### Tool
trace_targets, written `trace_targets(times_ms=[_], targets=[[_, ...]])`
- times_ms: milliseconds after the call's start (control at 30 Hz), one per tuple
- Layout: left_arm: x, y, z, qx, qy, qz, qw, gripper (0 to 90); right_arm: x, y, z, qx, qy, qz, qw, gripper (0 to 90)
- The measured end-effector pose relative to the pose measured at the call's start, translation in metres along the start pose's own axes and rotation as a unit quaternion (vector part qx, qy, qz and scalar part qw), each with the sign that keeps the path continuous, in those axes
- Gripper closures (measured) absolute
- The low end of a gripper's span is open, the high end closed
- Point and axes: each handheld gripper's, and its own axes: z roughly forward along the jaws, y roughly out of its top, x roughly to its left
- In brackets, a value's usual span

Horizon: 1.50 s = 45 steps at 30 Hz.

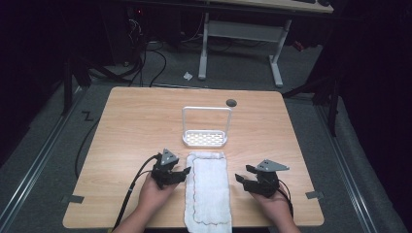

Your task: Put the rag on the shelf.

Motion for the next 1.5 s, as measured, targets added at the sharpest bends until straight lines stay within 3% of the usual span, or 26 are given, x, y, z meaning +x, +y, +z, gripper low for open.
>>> trace_targets(times_ms=[33, 67, 167, 333, 400, 567, 600, 700, 767, 900, 967, 1067, 1100, 1233, 1267, 1500], targets=[[0.001, 0.007, 0.011, 0.008, 0.012, 0.017, 0.9998, 43.7, 0.001, 0.000, 0.001, 0.000, 0.003, -0.006, 1.0000, 38.8], [0.001, 0.011, 0.016, 0.010, 0.016, 0.020, 0.9996, 44.4, 0.002, 0.000, 0.002, 0.003, 0.005, -0.008, 1.0000, 37.4], [0.002, 0.020, 0.029, 0.019, 0.010, 0.004, 0.9998, 44.4, 0.005, 0.000, 0.003, 0.006, 0.011, -0.011, 0.9999, 35.4], [0.006, 0.031, 0.044, 0.035, 0.018, 0.008, 0.9992, 44.5, 0.009, 0.002, 0.004, 0.011, 0.009, -0.024, 0.9996, 33.2], [0.007, 0.033, 0.046, 0.035, 0.001, 0.006, 0.9994, 55.4, 0.010, 0.002, 0.005, 0.011, 0.004, -0.027, 0.9996, 32.0], [0.005, 0.033, 0.047, 0.035, -0.005, 0.008, 0.9993, 62.8, 0.011, 0.005, 0.004, 0.003, 0.000, -0.033, 0.9995, 33.2], [0.006, 0.032, 0.047, 0.030, -0.015, -0.003, 0.9994, 65.2, 0.012, 0.005, 0.005, 0.004, 0.001, -0.029, 0.9996, 32.6], [0.005, 0.029, 0.047, 0.022, -0.023, 0.002, 0.9995, 73.0, 0.014, 0.009, 0.010, 0.007, 0.008, -0.027, 0.9996, 31.8], [0.005, 0.027, 0.047, 0.019, -0.028, 0.003, 0.9994, 76.1, 0.017, 0.015, 0.015, 0.004, 0.021, -0.022, 0.9995, 34.1], [0.004, 0.025, 0.045, 0.015, -0.026, 0.000, 0.9996, 79.6, 0.024, 0.031, 0.033, 0.008, 0.021, -0.020, 0.9995, 41.5], [0.004, 0.025, 0.045, 0.015, -0.027, -0.004, 0.9995, 79.8, 0.027, 0.037, 0.044, 0.019, 0.003, -0.028, 0.9994, 46.8], [0.005, 0.025, 0.045, 0.014, -0.030, -0.011, 0.9994, 79.9, 0.024, 0.044, 0.056, 0.027, -0.016, -0.022, 0.9993, 50.9], [0.006, 0.025, 0.046, 0.013, -0.033, -0.014, 0.9993, 80.0, 0.016, 0.050, 0.067, 0.037, -0.015, 0.004, 0.9992, 51.5], [0.006, 0.025, 0.045, 0.014, -0.034, -0.016, 0.9992, 80.0, 0.005, 0.055, 0.078, 0.049, -0.017, 0.027, 0.9983, 53.3], [0.006, 0.025, 0.045, 0.015, -0.034, -0.016, 0.9992, 79.9, 0.001, 0.056, 0.084, 0.062, 0.002, 0.041, 0.9972, 58.3], [0.011, 0.024, 0.045, 0.013, -0.048, -0.036, 0.9981, 79.6, 0.006, 0.055, 0.087, 0.068, 0.001, 0.015, 0.9975, 74.7]])
